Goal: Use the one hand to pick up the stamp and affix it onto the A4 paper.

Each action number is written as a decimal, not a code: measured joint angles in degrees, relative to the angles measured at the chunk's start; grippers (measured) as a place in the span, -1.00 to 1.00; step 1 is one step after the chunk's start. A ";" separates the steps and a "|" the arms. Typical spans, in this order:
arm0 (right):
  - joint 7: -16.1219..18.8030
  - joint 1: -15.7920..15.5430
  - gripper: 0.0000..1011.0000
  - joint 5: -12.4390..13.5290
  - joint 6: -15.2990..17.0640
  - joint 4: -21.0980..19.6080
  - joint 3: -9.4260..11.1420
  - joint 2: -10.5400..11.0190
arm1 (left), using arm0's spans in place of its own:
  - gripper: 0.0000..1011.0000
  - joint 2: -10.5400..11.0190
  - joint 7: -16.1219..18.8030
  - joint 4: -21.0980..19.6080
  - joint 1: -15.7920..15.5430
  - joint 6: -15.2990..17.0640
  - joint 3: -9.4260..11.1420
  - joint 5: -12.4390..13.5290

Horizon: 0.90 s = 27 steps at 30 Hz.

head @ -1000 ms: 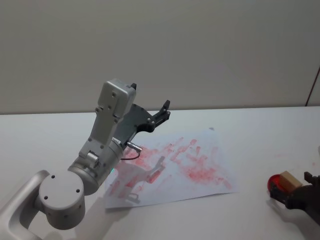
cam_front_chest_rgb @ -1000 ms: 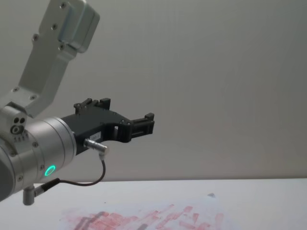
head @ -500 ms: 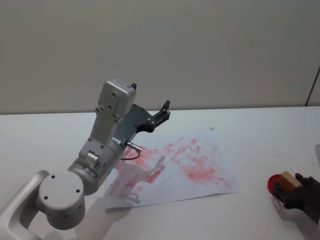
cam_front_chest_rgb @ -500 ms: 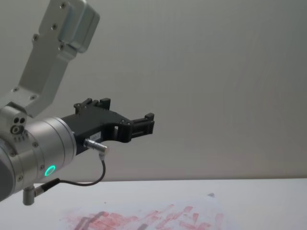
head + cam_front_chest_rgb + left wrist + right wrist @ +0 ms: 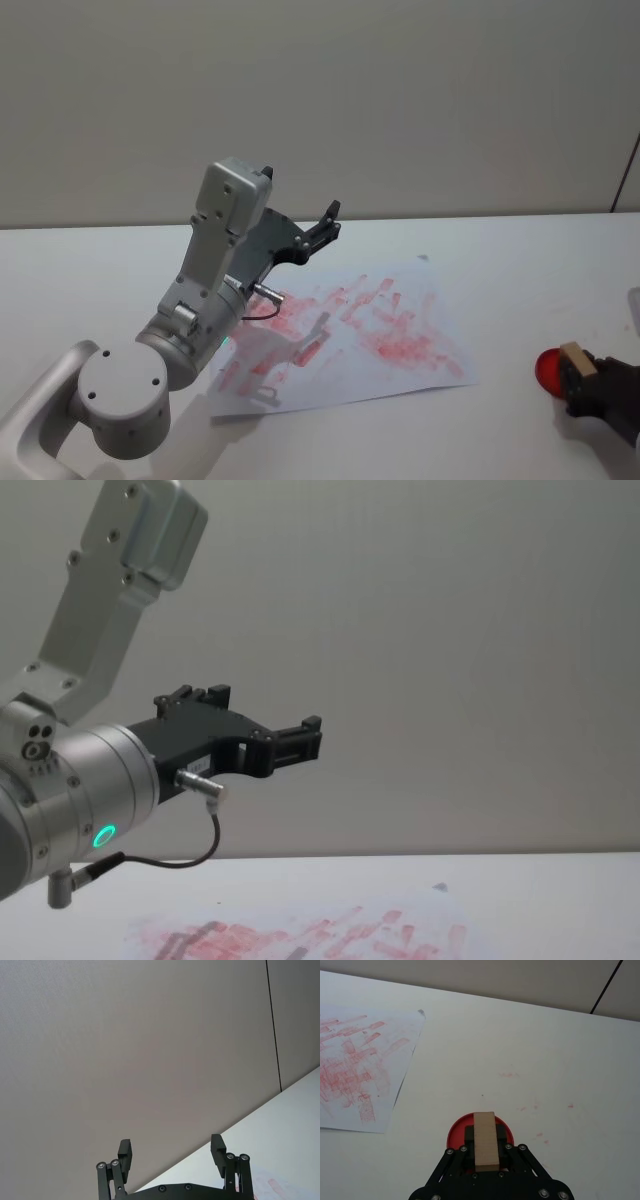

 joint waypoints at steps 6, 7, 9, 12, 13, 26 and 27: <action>0.14 0.28 -0.57 -0.80 -1.21 0.00 0.00 -0.15 | 0.98 0.00 0.00 0.00 0.00 0.00 0.00 0.00; 0.26 0.45 -0.57 -1.10 -1.69 0.00 -0.02 -0.22 | 0.98 0.00 0.00 0.00 0.00 0.00 0.00 0.00; 0.51 0.64 -0.57 -1.48 -2.28 0.00 -0.05 -0.30 | 0.98 0.00 0.00 0.00 0.00 0.00 0.00 0.00; 1.40 1.40 -0.57 -2.34 -3.82 -0.01 -0.21 -0.59 | 0.98 0.00 0.00 0.00 0.00 0.00 0.00 0.00; 1.40 1.40 -0.57 -2.34 -3.82 -0.01 -0.21 -0.59 | 0.98 0.00 0.00 0.00 0.00 0.00 0.00 0.00; 8.51 6.05 -0.57 -4.23 -8.78 1.47 -1.35 -2.87 | 0.98 0.00 0.00 0.00 0.00 0.00 0.00 0.00; 9.75 6.80 -0.57 -4.23 -9.12 1.94 -1.58 -3.31 | 0.98 0.00 0.00 0.00 0.00 0.00 0.00 0.00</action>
